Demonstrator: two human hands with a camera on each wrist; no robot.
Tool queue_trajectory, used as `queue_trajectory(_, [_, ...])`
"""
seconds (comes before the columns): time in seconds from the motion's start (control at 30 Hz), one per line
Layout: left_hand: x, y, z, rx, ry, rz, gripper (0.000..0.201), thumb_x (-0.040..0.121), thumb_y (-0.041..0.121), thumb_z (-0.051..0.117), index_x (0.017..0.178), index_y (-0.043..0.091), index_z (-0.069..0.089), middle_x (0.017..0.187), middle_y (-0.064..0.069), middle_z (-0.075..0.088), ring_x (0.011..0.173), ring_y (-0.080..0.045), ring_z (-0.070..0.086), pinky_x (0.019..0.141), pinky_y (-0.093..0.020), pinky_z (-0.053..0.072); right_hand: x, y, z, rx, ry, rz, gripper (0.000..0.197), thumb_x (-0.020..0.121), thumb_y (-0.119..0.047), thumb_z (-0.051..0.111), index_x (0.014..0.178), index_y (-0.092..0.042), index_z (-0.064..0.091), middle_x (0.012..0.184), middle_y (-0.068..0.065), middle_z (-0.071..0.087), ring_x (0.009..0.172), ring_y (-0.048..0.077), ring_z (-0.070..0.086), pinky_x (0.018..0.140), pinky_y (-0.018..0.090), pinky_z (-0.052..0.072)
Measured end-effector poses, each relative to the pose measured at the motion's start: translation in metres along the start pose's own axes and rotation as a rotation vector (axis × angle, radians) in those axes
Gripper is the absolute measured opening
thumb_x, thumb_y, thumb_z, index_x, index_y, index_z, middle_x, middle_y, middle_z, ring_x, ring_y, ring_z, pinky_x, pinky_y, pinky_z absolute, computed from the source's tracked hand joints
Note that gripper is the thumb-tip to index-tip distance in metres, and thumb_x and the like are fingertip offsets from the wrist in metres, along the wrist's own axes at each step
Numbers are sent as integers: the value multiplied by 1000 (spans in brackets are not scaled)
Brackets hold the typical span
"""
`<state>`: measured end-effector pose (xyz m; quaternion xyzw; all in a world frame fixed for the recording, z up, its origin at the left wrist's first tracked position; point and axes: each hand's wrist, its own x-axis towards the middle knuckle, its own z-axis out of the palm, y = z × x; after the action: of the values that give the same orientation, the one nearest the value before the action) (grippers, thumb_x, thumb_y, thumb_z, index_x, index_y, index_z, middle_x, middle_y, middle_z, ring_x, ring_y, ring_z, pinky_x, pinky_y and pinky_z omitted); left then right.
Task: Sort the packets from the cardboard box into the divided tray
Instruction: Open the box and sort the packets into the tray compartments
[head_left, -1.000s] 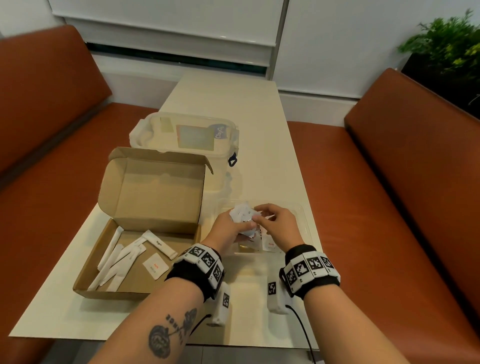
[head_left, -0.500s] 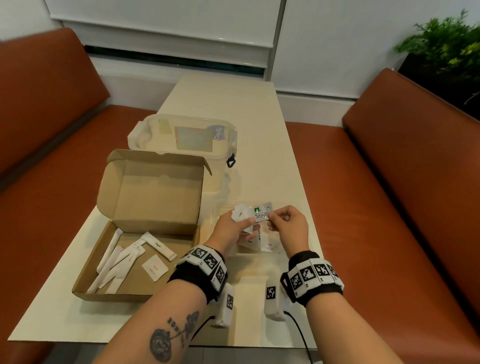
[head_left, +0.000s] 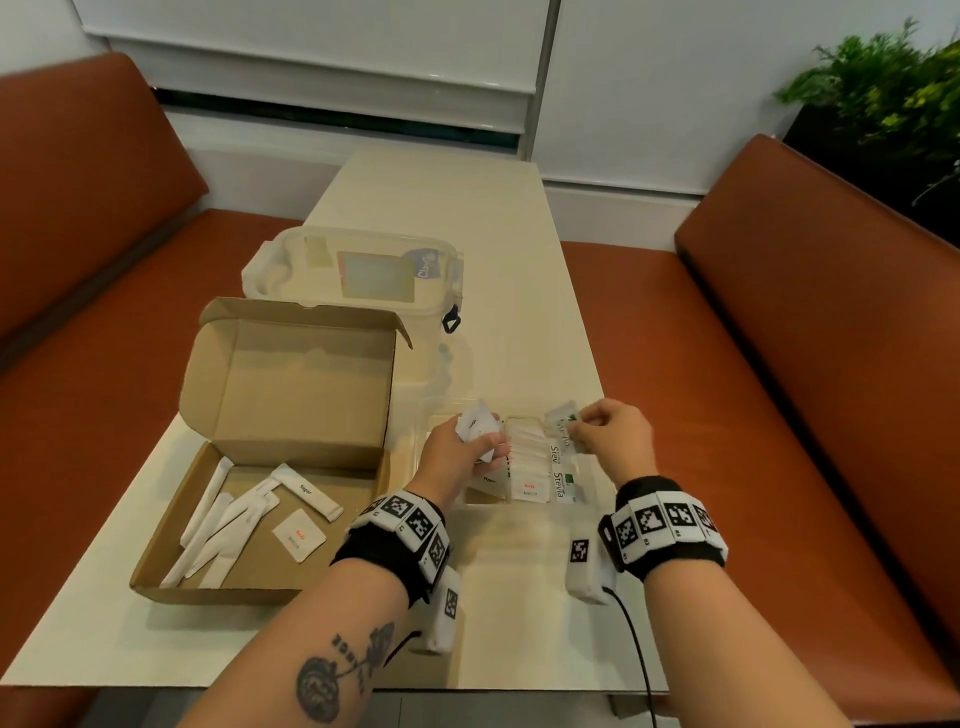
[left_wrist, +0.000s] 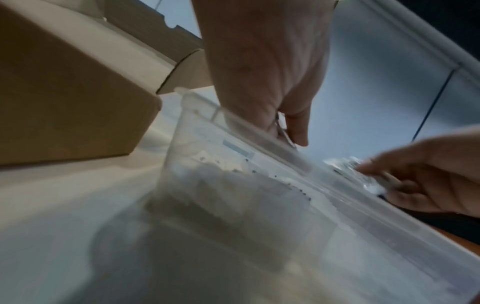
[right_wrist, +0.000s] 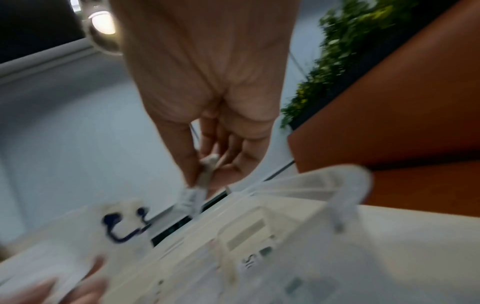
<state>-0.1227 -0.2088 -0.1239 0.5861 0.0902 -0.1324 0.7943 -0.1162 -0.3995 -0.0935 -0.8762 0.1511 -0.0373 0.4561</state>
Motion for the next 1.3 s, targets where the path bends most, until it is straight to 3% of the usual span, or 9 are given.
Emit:
queue_trajectory(0.13, [1,-3,-6,-44,37,30,20,85,-1,64,103,7,62,86,-12,68,77,-19,69,73,-27,59,3,13,-1,-57,117,53,18,80,2,66,86,-12,56,78,4,62,68,18,64,72,39,58])
queue_trajectory(0.33, [2,-5,-7,-51,34,34,17,87,-1,62,100,10,62,85,-11,67,75,-19,68,71,-25,59,6,11,29,-333,14,-40,22,82,6,44,79,-5,62,82,9,63,75,23,57,69,34,52])
queue_trajectory(0.6, [5,-5,-9,-62,37,7,18,85,-1,64,97,12,64,92,-14,69,77,-19,71,72,-27,59,8,16,41,-665,-121,-97,25,90,-2,43,98,-4,67,104,13,66,92,29,62,78,33,52])
queue_trajectory(0.77, [7,-5,-11,-85,25,-19,17,84,1,67,98,9,63,94,-14,69,79,-20,71,71,-27,60,8,12,39,-686,-113,-82,24,91,-5,49,109,-4,64,130,14,45,96,29,61,84,35,52])
queue_trajectory(0.87, [9,-3,-12,-131,6,-67,9,89,11,63,97,8,62,94,-16,68,81,-22,71,69,-26,60,2,0,40,-494,-6,-171,23,91,-13,53,111,-9,62,122,8,51,98,24,59,84,33,48])
queue_trajectory(0.97, [10,-1,-12,-197,-7,-112,20,99,20,46,104,4,59,95,-19,69,79,-23,71,64,-26,60,-10,-20,49,-292,19,-300,16,88,-26,60,97,-15,67,95,0,63,82,12,55,72,21,38])
queue_trajectory(1.07, [8,-1,-11,-218,-17,-73,25,102,19,39,111,6,58,101,-16,69,83,-22,70,69,-28,60,-21,-33,63,-88,-90,-199,26,81,-38,68,70,-15,62,65,-5,60,60,7,51,58,21,37])
queue_trajectory(1.13, [7,-1,-11,-181,-12,-50,26,102,21,39,115,10,59,109,-15,68,90,-25,68,76,-31,59,-25,-35,71,-29,-127,-110,35,76,-43,73,65,-15,54,60,-6,55,55,7,49,54,22,39])
queue_trajectory(1.3, [3,0,-12,-176,-34,-66,26,101,25,41,115,15,60,110,-11,68,90,-23,67,76,-29,58,-25,-35,75,172,-172,-16,24,74,-20,78,75,-13,56,63,0,60,46,10,55,41,20,46])
